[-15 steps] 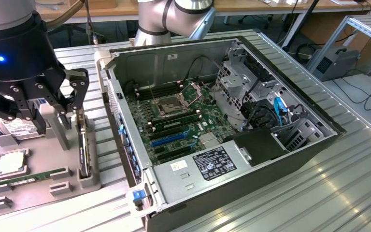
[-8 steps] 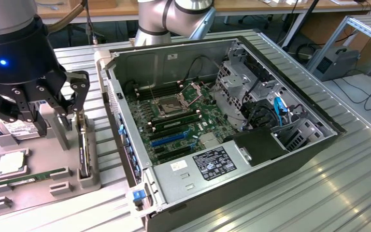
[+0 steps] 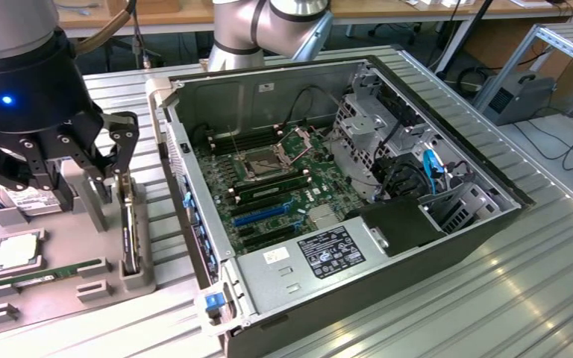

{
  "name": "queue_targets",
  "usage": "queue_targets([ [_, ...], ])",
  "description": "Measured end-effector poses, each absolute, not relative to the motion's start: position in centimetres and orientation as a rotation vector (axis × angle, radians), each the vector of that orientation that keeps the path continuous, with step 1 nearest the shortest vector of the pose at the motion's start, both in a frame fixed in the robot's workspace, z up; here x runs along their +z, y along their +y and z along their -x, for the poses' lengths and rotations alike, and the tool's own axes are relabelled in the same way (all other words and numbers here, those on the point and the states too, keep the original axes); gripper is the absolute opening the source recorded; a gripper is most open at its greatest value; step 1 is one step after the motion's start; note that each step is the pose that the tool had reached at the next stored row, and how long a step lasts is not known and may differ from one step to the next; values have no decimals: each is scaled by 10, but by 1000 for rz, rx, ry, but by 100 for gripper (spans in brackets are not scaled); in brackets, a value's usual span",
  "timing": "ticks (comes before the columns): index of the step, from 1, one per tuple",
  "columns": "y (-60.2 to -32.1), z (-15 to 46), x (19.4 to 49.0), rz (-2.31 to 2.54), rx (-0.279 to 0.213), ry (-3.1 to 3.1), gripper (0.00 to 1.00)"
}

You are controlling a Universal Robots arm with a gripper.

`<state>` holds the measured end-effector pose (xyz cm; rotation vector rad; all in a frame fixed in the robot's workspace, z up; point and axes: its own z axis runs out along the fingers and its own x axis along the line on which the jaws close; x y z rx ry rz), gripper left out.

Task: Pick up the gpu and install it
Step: 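Pick up the gpu and move the gpu toward the slot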

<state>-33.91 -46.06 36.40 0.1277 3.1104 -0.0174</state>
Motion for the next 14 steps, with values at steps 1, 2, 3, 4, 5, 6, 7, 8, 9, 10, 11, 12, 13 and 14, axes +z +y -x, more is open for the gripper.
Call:
queue_targets([
  [1,-461,339,364,-128,-17,3110,42],
  [2,-461,339,363,-128,-17,3110,42],
  [3,-461,339,363,-128,-17,3110,42],
  [4,-461,339,363,-128,-17,3110,42],
  [5,-461,339,362,-128,-17,3110,42],
  [6,-461,339,362,-128,-17,3110,42],
  [7,-461,339,362,-128,-17,3110,42],
  [8,-461,339,361,-128,-17,3110,42],
  [9,-461,339,361,-128,-17,3110,42],
  [10,-461,339,361,-128,-17,3110,42],
  [11,-461,339,360,-128,-17,3110,42],
  [12,-461,339,360,-128,-17,3110,42],
  [13,-461,339,360,-128,-17,3110,42],
  [14,-461,339,359,-128,-17,3110,42],
])
